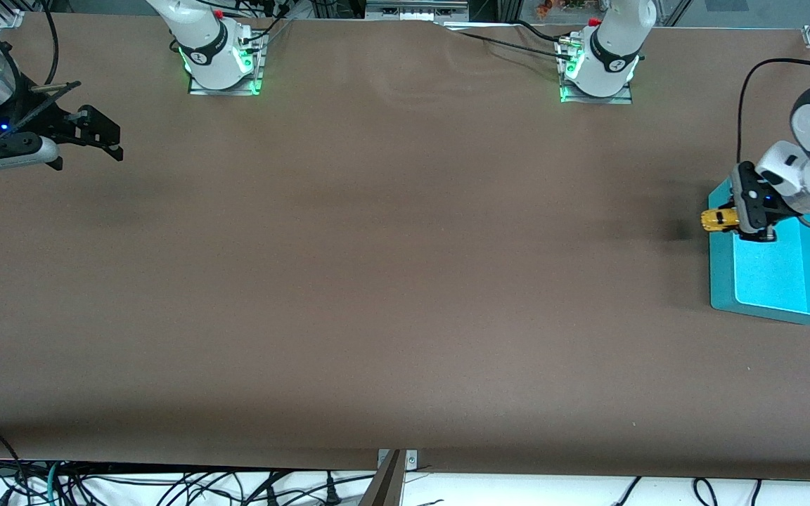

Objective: Wind and store yellow beetle car
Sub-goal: 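Lower the held car into the teal box with the left gripper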

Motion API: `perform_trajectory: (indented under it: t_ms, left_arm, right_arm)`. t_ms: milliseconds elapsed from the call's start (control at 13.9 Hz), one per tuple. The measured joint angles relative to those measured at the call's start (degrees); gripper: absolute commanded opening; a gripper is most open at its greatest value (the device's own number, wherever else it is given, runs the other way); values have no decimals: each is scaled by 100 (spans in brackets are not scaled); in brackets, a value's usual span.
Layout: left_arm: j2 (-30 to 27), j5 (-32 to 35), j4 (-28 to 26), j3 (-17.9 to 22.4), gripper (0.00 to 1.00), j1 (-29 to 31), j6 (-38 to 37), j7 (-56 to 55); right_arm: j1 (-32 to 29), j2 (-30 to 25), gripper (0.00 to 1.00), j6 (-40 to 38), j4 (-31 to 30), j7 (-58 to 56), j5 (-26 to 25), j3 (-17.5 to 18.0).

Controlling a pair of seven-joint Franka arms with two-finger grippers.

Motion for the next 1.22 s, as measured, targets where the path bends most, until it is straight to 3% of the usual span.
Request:
perform_trajectory:
  t_ms: [216, 648, 1223]
  left_arm:
    - [442, 6, 484, 23, 13, 229, -10, 510]
    - [1420, 6, 935, 48, 13, 802, 713, 1771]
    - [1844, 6, 981, 48, 13, 886, 1306, 2401]
  right_arm:
    - [2, 1, 100, -2, -1, 0, 0, 0]
    - [7, 3, 100, -4, -3, 0, 0, 0]
    - [16, 7, 100, -5, -8, 0, 0, 0]
